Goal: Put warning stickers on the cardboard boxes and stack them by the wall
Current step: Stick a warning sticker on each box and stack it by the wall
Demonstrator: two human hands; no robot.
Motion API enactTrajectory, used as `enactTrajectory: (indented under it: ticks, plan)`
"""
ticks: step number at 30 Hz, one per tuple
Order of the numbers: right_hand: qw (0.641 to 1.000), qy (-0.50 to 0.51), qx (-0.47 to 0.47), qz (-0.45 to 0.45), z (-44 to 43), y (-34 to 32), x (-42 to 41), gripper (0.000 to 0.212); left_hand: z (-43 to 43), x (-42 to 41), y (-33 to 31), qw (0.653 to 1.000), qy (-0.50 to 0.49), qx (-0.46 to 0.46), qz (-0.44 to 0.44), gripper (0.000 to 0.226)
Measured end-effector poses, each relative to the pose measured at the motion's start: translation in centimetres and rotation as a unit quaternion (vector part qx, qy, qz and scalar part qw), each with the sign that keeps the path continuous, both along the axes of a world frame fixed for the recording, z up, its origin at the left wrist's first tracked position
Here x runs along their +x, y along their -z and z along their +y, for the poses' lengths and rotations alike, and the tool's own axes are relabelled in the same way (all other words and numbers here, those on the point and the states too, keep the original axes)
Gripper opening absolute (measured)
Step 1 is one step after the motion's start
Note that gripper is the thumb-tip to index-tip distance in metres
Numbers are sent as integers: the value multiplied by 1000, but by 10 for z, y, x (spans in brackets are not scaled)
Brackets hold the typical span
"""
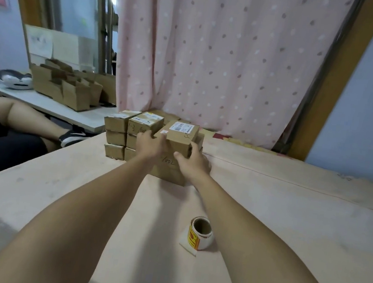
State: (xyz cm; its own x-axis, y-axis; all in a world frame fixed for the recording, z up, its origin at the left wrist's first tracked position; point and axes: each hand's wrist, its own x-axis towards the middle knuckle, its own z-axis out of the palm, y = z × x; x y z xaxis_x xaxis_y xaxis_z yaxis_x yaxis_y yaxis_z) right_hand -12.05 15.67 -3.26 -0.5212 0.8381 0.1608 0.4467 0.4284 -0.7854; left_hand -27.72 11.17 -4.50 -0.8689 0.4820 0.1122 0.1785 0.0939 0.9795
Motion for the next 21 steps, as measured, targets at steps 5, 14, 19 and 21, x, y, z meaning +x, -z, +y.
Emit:
enactTrajectory:
  ticks: [5,14,19,21]
  plan:
    - [989,-7,-64,130,7,-6,23,57,-13,49,-24,999,-7,27,-28,41]
    - [953,133,-103,250,15,-11,94,32,-6,119,-23,987,52,113,-103,5]
    - [930,153,-180,283,21,-6,154,32,2,161,-26,985,108,67,-114,17]
    - [921,158,-207,288,22,-2,182,41,5,182,-23,983,143,35,-114,14]
